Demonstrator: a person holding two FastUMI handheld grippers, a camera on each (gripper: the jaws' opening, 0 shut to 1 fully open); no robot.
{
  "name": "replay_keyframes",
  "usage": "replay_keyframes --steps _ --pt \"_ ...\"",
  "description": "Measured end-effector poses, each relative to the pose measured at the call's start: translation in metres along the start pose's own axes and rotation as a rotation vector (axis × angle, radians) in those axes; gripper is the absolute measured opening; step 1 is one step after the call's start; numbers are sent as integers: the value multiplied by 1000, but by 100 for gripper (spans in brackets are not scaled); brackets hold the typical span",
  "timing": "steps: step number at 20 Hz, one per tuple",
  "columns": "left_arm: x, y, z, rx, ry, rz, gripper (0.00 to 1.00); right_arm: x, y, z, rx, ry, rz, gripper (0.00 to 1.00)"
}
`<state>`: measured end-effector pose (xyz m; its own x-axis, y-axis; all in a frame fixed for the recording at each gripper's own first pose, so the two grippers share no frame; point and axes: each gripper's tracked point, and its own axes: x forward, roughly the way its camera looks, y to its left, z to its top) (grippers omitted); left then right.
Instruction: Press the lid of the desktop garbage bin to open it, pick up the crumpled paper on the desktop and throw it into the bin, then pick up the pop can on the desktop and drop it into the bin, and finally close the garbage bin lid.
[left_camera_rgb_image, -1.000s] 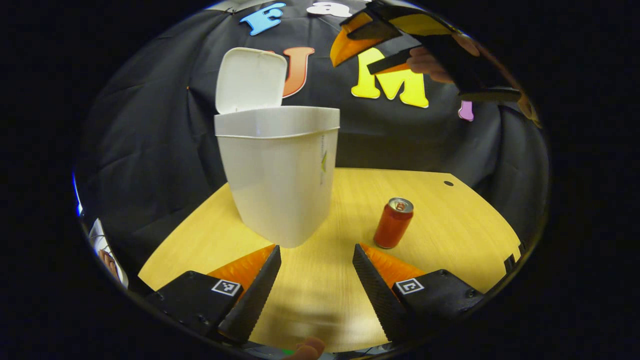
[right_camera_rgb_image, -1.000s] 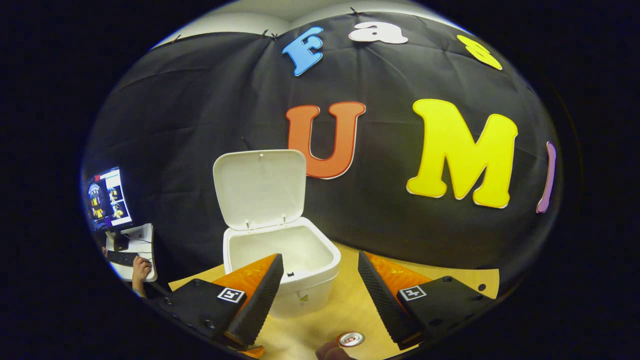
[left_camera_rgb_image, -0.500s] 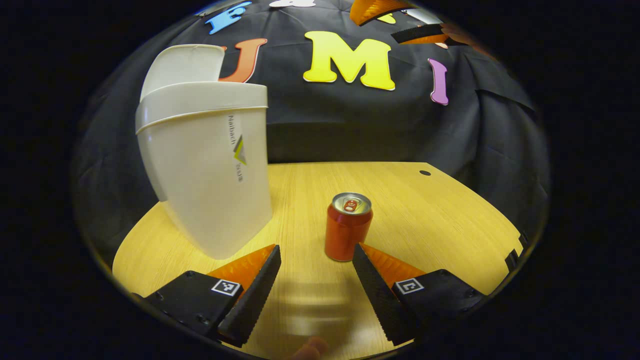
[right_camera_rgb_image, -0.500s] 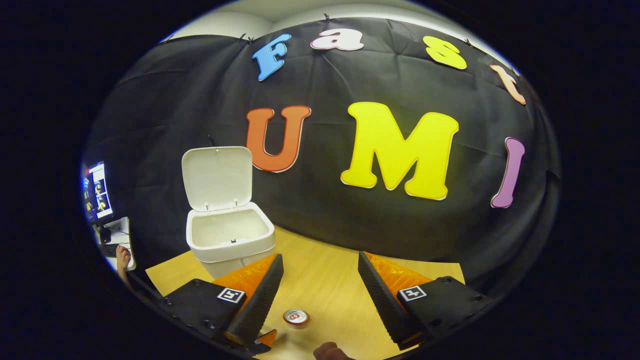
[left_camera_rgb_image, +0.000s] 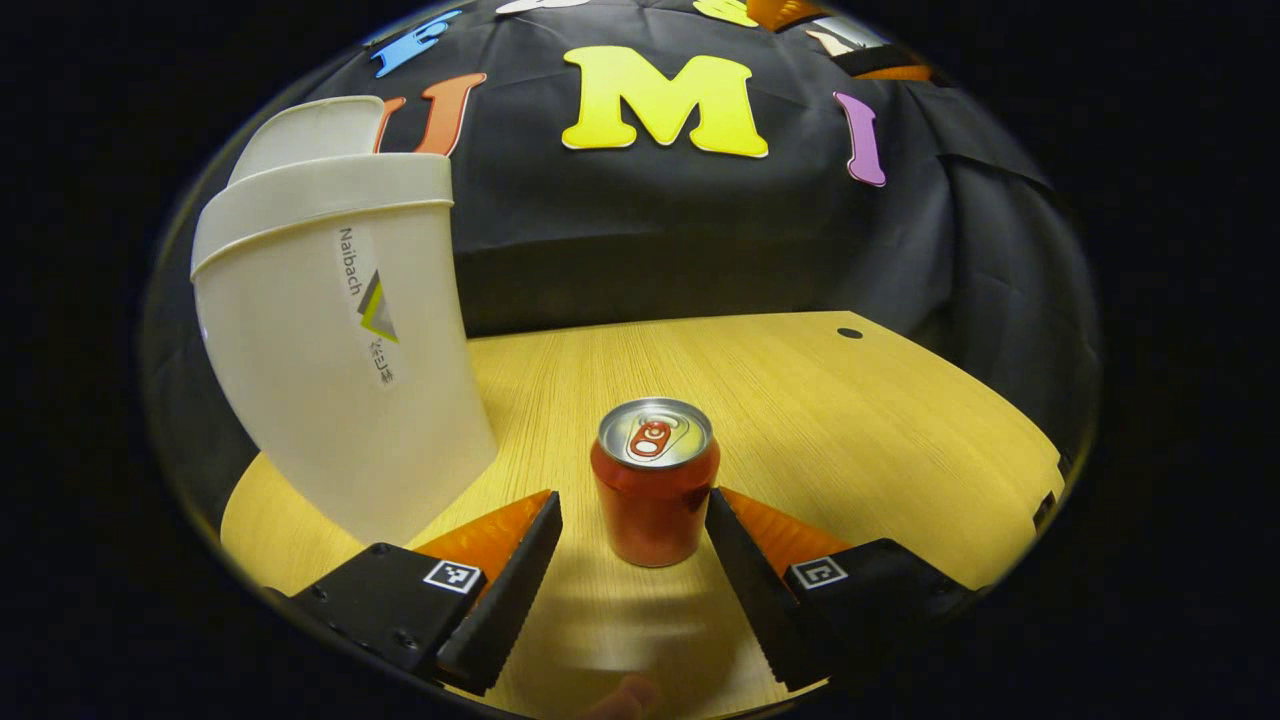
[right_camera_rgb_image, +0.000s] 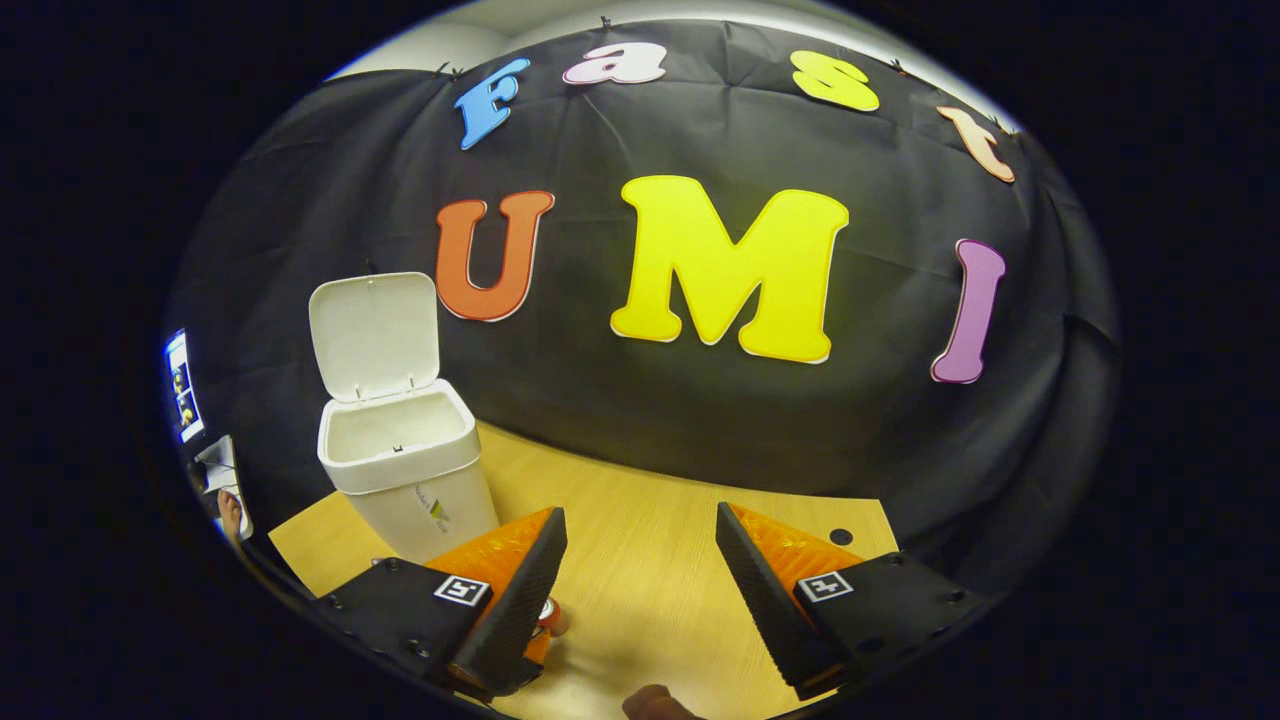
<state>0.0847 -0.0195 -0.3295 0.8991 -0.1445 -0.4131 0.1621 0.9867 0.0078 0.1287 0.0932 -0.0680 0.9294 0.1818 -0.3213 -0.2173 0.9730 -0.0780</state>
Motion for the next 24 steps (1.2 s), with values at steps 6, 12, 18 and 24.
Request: replay_keyframes --steps 6,12,18,24 --pt "30 1 0 5 -10 7 96 10 -9 -17 -12 43 -9 94" --pt "45 -1 -2 -6 -9 1 95 14 -14 -31 -13 79 -15 96" --pt "47 1 -11 -21 26 11 88 10 -22 -36 9 81 -19 96" --pt "33 7 7 -44 13 55 86 -2 -30 -44 49 92 -22 96"
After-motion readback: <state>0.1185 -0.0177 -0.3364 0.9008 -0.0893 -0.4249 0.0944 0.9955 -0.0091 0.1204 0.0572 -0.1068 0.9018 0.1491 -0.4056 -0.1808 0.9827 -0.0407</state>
